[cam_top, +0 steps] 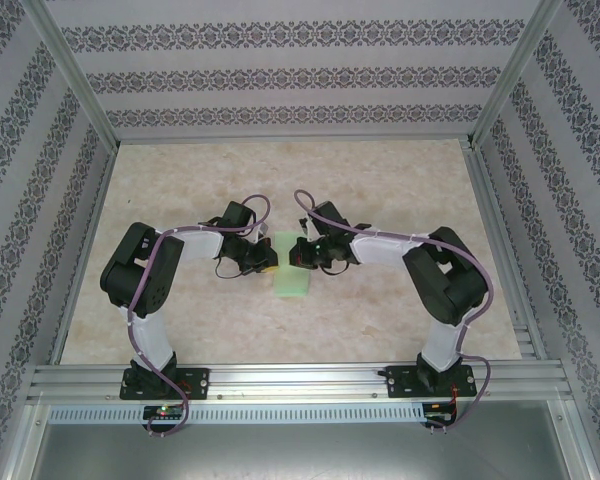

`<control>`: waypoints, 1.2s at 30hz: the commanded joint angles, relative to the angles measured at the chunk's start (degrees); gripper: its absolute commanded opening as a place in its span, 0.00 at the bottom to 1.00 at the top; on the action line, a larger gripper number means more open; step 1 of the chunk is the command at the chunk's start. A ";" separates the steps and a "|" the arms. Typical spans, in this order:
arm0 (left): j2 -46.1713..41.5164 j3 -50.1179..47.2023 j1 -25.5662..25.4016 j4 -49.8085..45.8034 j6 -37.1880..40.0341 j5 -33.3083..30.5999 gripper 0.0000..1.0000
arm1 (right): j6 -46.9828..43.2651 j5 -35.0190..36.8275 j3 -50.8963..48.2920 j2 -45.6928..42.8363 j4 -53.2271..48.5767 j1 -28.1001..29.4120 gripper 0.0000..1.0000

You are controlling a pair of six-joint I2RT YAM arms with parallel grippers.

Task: Fold a paper plane with a square sheet of paper (pick it up from the middle)
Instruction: Fold the square sheet of paper in half at the center of the table.

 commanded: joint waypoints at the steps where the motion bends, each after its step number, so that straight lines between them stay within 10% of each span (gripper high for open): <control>1: 7.27 -4.72 -1.24 -9.73 0.95 -13.78 0.00 | -0.58 -1.99 0.17 1.93 0.06 1.15 0.00; 24: 7.35 -5.78 -1.24 -9.03 0.31 -14.66 0.00 | -13.28 -2.08 -12.73 -5.30 -5.85 0.39 0.01; 36: 7.26 -5.86 -1.24 -8.80 0.22 -14.58 0.00 | -10.86 -3.03 -2.45 -2.65 -3.05 1.44 0.02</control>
